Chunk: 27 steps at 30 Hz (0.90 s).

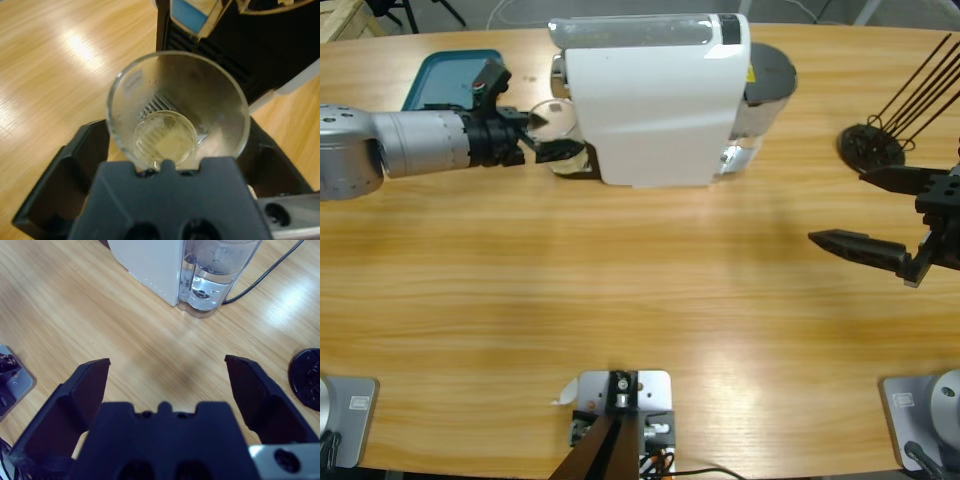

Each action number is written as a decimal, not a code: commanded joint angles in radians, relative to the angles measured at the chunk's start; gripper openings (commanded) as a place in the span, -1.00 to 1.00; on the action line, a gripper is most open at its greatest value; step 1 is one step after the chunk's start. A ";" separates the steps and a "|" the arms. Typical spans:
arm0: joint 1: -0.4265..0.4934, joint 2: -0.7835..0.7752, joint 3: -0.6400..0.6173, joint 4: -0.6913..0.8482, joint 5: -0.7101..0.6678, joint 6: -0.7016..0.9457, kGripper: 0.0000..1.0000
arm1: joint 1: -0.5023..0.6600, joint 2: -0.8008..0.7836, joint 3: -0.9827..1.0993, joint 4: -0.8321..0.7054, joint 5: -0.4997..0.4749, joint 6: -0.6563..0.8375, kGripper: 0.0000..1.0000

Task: Pour coffee

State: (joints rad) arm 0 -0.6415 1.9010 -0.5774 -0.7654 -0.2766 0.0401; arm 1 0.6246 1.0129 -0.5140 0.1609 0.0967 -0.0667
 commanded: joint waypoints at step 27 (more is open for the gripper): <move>0.225 -0.217 0.106 0.034 0.328 -0.039 -0.33 | 0.010 0.035 0.015 -0.014 0.014 0.008 1.00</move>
State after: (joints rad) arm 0 -0.6033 1.7238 -0.4620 -0.7395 0.0223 0.0643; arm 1 0.6246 1.0171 -0.5140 0.1582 0.0967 -0.0667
